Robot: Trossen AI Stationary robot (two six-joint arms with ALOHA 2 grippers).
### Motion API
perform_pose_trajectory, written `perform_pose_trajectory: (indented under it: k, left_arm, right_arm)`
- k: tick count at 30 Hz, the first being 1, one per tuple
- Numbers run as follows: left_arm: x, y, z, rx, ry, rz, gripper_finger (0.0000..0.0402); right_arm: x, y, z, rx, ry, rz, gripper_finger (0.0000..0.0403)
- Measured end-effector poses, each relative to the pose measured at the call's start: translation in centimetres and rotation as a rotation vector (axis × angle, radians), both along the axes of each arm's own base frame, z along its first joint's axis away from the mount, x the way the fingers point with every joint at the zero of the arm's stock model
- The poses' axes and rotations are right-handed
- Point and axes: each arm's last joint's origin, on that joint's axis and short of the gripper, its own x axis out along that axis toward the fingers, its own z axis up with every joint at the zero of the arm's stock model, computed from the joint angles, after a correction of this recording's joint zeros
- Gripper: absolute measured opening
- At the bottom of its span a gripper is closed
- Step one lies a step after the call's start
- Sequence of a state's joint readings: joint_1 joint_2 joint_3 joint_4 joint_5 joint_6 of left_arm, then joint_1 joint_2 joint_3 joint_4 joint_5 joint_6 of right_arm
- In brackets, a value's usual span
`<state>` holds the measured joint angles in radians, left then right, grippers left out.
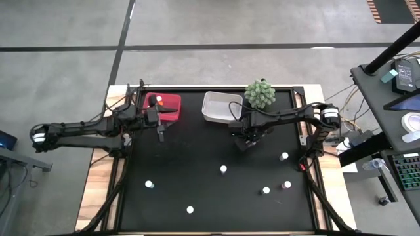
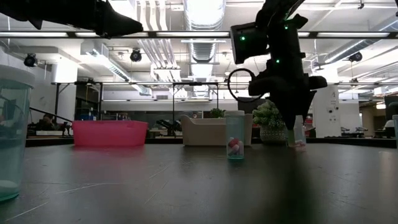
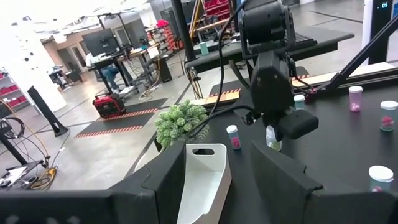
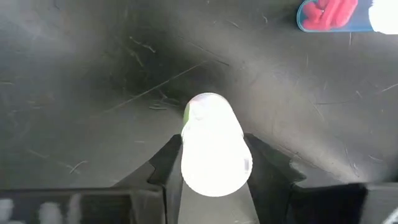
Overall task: Pick and place medicine bottles into bin by pill shape (circle, oval)
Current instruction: Put the transparent capsule bottle into the white bin
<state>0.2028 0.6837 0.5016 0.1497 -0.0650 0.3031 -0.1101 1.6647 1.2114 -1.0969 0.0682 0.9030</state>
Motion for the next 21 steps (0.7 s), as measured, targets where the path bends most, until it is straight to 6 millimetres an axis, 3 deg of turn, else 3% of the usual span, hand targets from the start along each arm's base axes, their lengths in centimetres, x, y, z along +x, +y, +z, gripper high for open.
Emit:
perform_pose_trajectory:
  k: [5, 12, 21]
  left_arm:
    - [0.0, 0.0, 0.1, 0.002, -0.007, 0.001, 0.0164]
    - [-0.2, 0.0, 0.3, 0.004, -0.019, 0.004, 0.0164]
    - [-0.2, 0.0, 0.3, 0.006, -0.02, 0.004, 0.0164]
  right_arm:
    - [0.3, 0.0, 1.6, 0.018, -0.065, -0.006, 0.0138]
    - [3.1, -0.7, 5.7, -0.002, -0.238, 0.023, 0.0137]
    - [7.3, -5.2, 9.0, -0.065, -0.369, 0.126, 0.0135]
